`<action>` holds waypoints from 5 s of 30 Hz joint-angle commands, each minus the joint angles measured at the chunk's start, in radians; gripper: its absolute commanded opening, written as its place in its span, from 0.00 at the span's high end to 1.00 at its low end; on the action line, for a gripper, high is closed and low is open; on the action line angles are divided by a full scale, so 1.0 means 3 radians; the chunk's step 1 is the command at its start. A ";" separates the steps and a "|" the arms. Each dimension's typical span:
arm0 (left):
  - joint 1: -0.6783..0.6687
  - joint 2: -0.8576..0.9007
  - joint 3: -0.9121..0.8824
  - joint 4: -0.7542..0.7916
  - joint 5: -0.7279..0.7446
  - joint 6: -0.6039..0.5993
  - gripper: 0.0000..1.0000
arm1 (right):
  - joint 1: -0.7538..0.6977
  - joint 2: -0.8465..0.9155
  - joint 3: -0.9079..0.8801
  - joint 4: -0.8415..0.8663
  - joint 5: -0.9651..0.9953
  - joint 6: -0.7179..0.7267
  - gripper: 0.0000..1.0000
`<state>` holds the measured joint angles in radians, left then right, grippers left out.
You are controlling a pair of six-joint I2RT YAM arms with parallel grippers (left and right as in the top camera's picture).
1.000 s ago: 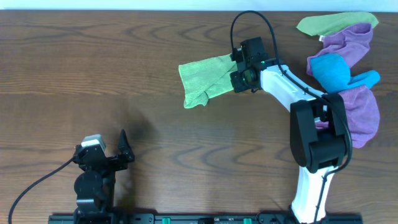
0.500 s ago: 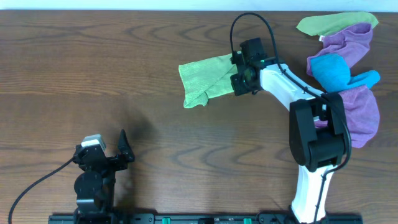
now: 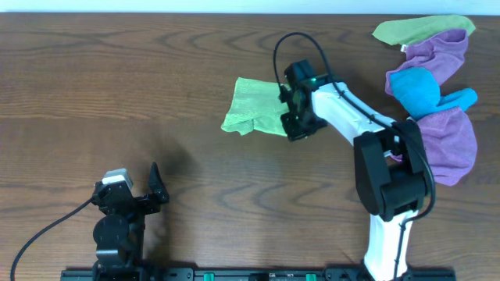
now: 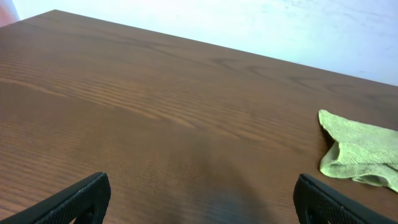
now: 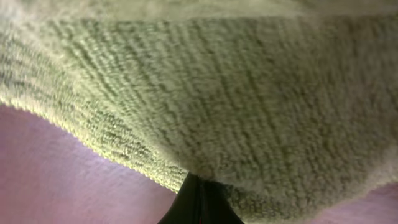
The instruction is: Fold the cloth
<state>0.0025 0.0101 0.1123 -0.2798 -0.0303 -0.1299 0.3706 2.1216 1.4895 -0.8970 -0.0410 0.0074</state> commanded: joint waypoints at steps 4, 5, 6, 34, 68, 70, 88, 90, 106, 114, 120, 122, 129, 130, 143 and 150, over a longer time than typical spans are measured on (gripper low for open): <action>-0.0010 -0.0018 -0.0085 -0.0018 -0.0009 0.0050 0.05 | 0.0069 -0.0017 -0.0086 -0.0028 0.0126 0.0071 0.99; -0.0010 -0.0018 -0.0085 -0.0018 -0.0010 0.0050 0.05 | 0.0062 -0.0024 -0.0079 -0.0024 0.0132 0.0070 0.99; -0.0010 -0.0018 -0.0085 -0.0018 -0.0010 0.0050 0.05 | 0.0053 -0.0037 -0.0072 -0.0017 0.0159 0.0070 0.99; -0.0010 -0.0018 -0.0085 -0.0018 -0.0010 0.0050 0.05 | 0.0029 -0.0193 0.0083 0.0434 0.0566 -0.0327 0.01; -0.0010 -0.0018 -0.0085 -0.0018 -0.0010 0.0050 0.05 | 0.0003 -0.0837 -0.0916 0.0955 -0.0278 -0.0228 0.99; -0.0010 -0.0018 -0.0085 -0.0018 -0.0010 0.0050 0.05 | -0.0011 -0.0768 -0.0916 0.1001 -0.0235 -0.0228 0.99; -0.0010 -0.0018 -0.0085 -0.0018 -0.0010 0.0050 0.05 | -0.0193 -0.0563 -0.0914 0.1200 -0.0053 -0.0177 0.99; -0.0010 -0.0018 -0.0084 -0.0018 -0.0010 0.0050 0.05 | -0.0189 -0.0509 -0.0914 0.1203 -0.0093 -0.0175 0.99; -0.0010 -0.0018 -0.0085 -0.0018 -0.0009 0.0050 0.05 | -0.0178 -0.0434 -0.0847 0.0239 -0.0226 0.0076 0.99; -0.0010 -0.0018 -0.0085 -0.0018 -0.0010 0.0050 0.05 | -0.0159 -0.0684 -0.0748 -0.0468 -0.0253 0.0263 0.99; -0.0010 -0.0018 -0.0085 -0.0018 -0.0010 0.0048 0.05 | -0.0159 -0.1003 -0.0732 -0.0629 -0.0251 0.0284 0.99; -0.0010 -0.0018 -0.0084 -0.0018 -0.0009 0.0050 0.05 | -0.0159 -0.1138 -0.0694 -0.0645 -0.0247 0.0284 0.99; -0.0010 -0.0018 -0.0084 -0.0018 -0.0010 0.0050 0.05 | -0.0159 -0.1719 -0.0662 -0.0807 -0.0029 0.0313 0.99; -0.0010 -0.0018 -0.0085 -0.0018 -0.0010 0.0050 0.05 | -0.0159 -0.1770 -0.0662 -0.0846 -0.0046 0.0313 0.98; -0.0010 -0.0018 -0.0085 -0.0013 -0.0013 0.0050 0.05 | -0.0159 -0.2597 -0.0660 -0.1325 -0.0252 0.0548 0.49; -0.0010 -0.0019 -0.0085 0.0120 0.0603 -0.0730 0.05 | -0.0159 -0.3142 -0.0660 -0.1488 -0.0251 0.0544 0.46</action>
<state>0.0025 0.0101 0.1078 -0.2558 0.0219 -0.1905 0.3191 1.2125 1.2751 -1.3392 -0.1066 0.1551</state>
